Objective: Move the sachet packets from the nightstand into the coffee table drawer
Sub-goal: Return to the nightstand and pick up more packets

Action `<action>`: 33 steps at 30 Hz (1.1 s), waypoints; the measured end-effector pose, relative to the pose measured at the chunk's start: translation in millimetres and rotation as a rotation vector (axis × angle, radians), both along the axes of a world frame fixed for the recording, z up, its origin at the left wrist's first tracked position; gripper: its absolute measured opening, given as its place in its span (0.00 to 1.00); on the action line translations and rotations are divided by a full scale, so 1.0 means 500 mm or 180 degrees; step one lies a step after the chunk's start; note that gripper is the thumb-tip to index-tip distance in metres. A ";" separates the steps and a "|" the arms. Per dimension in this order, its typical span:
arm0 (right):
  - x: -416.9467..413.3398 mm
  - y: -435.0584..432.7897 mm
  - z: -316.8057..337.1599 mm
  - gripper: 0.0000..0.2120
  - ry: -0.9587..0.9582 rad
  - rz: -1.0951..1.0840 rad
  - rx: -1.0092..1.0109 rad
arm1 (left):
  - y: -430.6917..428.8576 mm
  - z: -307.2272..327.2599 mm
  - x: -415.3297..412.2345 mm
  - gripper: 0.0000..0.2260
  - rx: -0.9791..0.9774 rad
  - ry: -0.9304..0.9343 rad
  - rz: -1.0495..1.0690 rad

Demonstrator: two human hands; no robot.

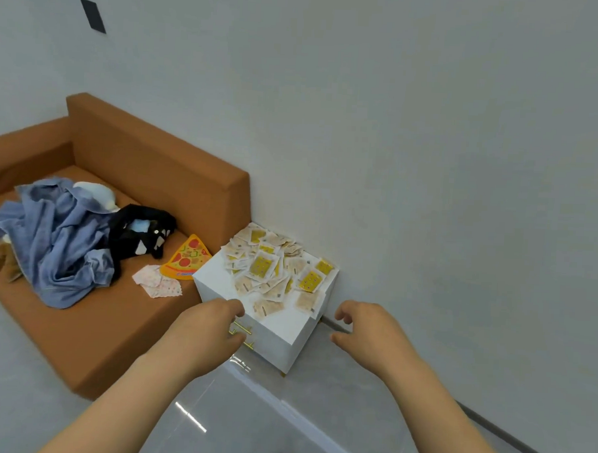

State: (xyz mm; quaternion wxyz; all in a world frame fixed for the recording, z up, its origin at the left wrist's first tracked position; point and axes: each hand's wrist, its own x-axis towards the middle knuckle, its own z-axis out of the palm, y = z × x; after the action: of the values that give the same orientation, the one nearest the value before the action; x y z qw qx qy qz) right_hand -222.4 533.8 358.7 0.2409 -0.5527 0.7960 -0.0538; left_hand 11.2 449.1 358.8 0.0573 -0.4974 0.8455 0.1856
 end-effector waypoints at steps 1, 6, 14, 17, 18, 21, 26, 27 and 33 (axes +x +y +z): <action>-0.010 -0.030 -0.003 0.18 0.0005 -0.0004 0.0027 | -0.032 -0.005 -0.008 0.15 0.0008 0.0008 0.0002; -0.031 -0.164 -0.032 0.19 -0.0071 -0.0110 0.0179 | -0.185 -0.036 -0.032 0.17 0.0135 0.0011 -0.0028; -0.021 -0.384 -0.113 0.18 -0.0147 -0.0556 0.0467 | -0.468 -0.118 -0.045 0.17 0.0369 -0.0095 -0.0390; -0.015 -0.455 -0.142 0.19 -0.0243 -0.0849 0.0601 | -0.571 -0.144 -0.051 0.18 0.0425 -0.0148 -0.0604; -0.012 -0.474 -0.151 0.19 -0.0284 -0.0956 0.0641 | -0.601 -0.152 -0.055 0.19 0.0453 -0.0187 -0.0694; -0.015 -0.521 -0.186 0.19 -0.0365 -0.1238 0.0735 | -0.685 -0.186 -0.079 0.19 0.0478 -0.0389 -0.1000; -0.053 -0.573 -0.259 0.21 -0.0431 -0.1552 0.0935 | -0.773 -0.253 -0.140 0.19 0.0500 -0.0653 -0.1384; -0.064 -0.581 -0.277 0.22 -0.0458 -0.1615 0.0968 | -0.786 -0.270 -0.152 0.19 0.0512 -0.0692 -0.1428; -0.130 -0.611 -0.402 0.23 -0.0807 -0.2120 0.1157 | -0.852 -0.399 -0.215 0.30 0.0849 -0.0855 -0.1342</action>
State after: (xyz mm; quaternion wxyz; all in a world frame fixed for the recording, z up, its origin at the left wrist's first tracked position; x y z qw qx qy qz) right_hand -287.4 228.5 157.6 0.4006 -0.2016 0.8921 -0.0551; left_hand -96.5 23.0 159.2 0.2711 -0.3189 0.8832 0.2115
